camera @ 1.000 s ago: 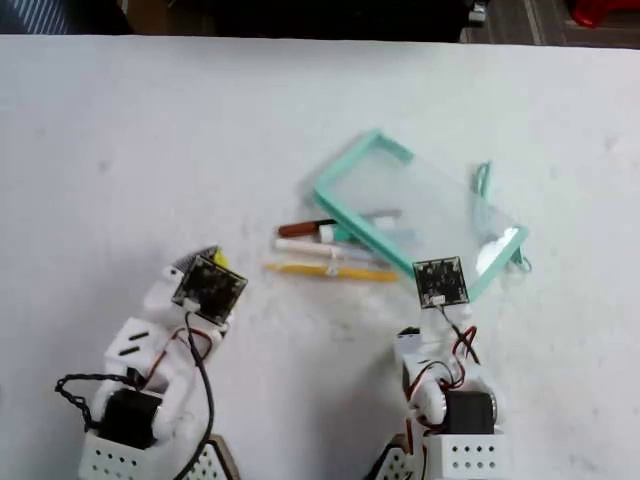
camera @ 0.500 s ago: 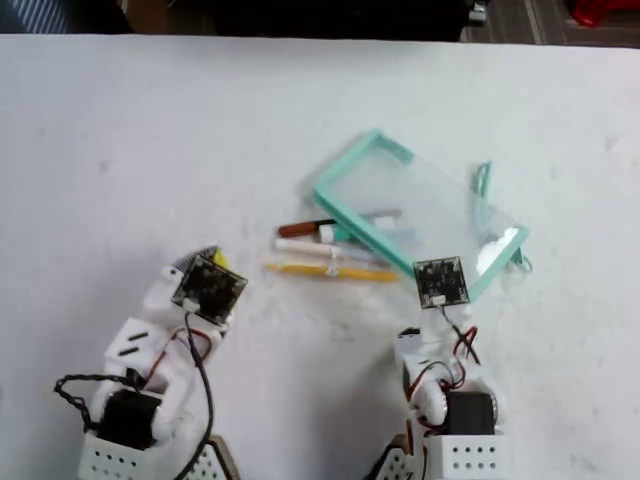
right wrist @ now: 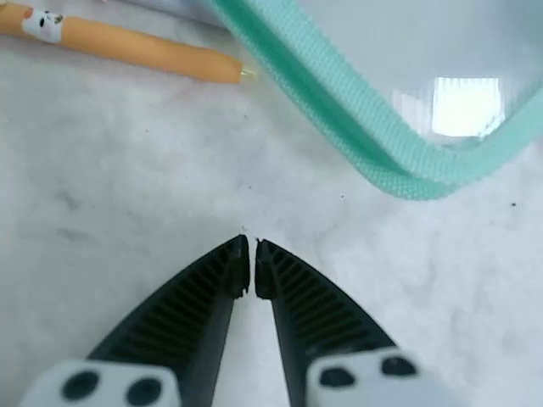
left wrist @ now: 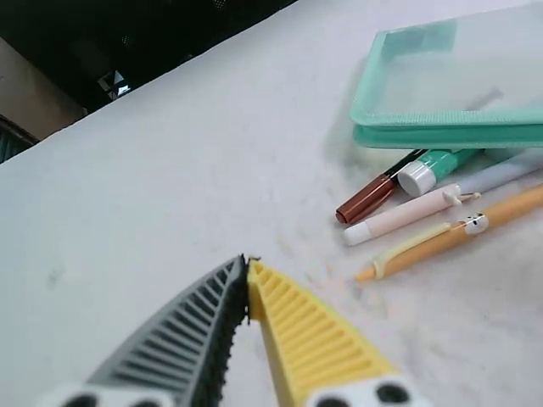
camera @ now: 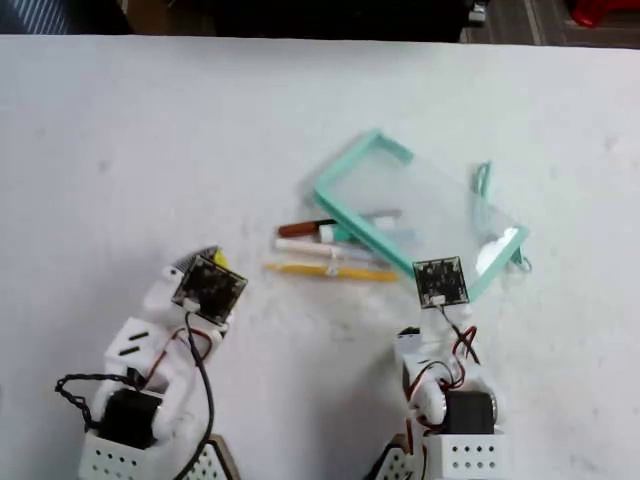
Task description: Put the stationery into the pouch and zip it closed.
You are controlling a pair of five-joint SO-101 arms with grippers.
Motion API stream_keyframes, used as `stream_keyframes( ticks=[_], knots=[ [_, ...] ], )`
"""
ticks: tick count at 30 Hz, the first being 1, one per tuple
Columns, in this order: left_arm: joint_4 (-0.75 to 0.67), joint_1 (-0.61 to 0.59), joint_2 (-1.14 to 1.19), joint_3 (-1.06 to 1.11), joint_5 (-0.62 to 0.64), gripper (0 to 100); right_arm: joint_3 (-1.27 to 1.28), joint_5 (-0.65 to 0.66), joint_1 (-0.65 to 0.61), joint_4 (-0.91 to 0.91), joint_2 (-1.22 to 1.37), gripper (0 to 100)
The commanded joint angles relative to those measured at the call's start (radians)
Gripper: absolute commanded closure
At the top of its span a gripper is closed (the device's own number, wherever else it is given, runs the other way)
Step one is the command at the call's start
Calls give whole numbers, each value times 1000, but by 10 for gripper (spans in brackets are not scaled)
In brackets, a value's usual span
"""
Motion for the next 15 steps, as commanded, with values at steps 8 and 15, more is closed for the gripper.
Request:
stream_keyframes(
  ticks=[8,15],
  knots=[
    [2,7,-8,-5,0,976,9,-2,2,8,-4,979],
    [2,-42,-8,-8,12,976,9,-2,2,8,-4,979]
  ],
)
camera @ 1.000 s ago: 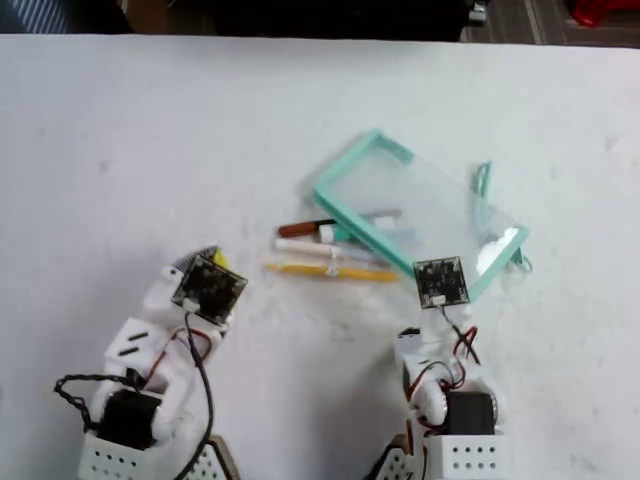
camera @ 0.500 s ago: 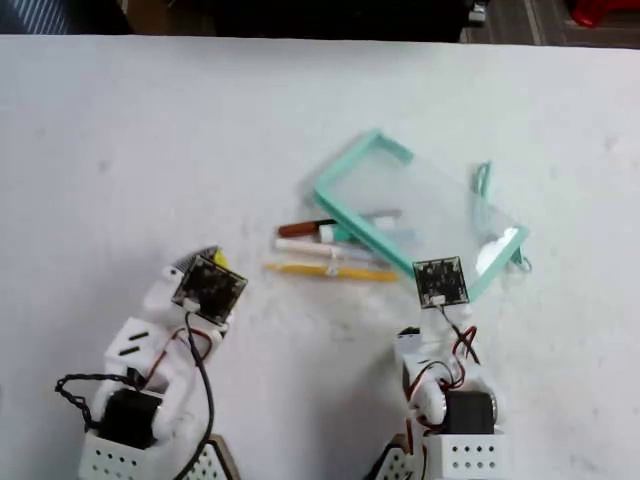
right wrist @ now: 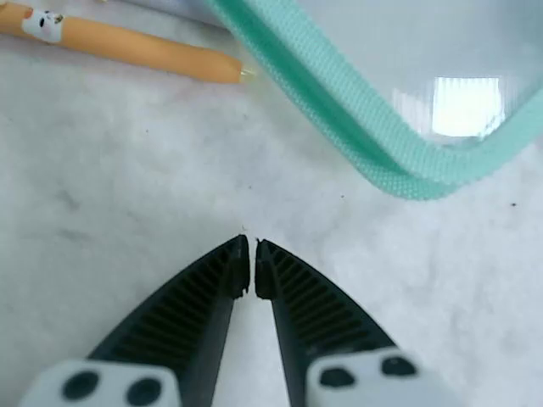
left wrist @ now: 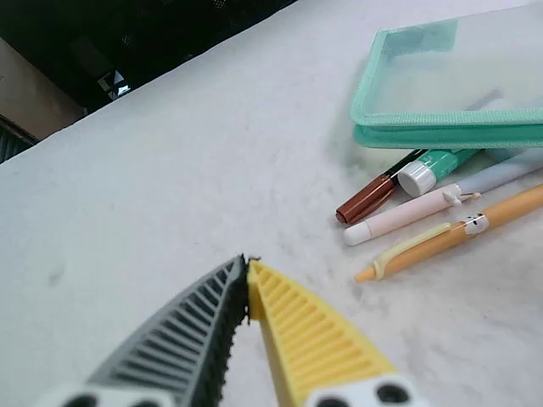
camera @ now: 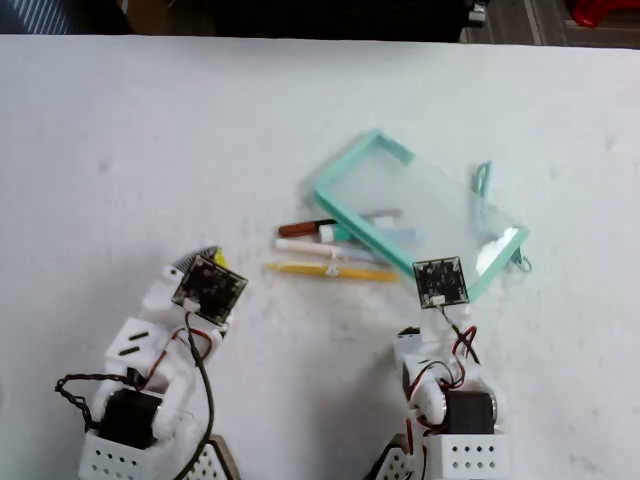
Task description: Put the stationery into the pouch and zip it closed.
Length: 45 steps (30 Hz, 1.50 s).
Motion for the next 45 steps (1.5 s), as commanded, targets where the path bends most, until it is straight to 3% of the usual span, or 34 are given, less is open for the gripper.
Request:
stream_keyframes(
  ticks=[1,6,45],
  knots=[
    [0,-54,-8,-11,38,976,9,-2,2,8,-4,979],
    [-6,-125,-8,-14,121,976,9,-2,2,8,-4,979],
    [-6,-122,-10,-11,118,976,9,-2,2,8,-4,979]
  ],
)
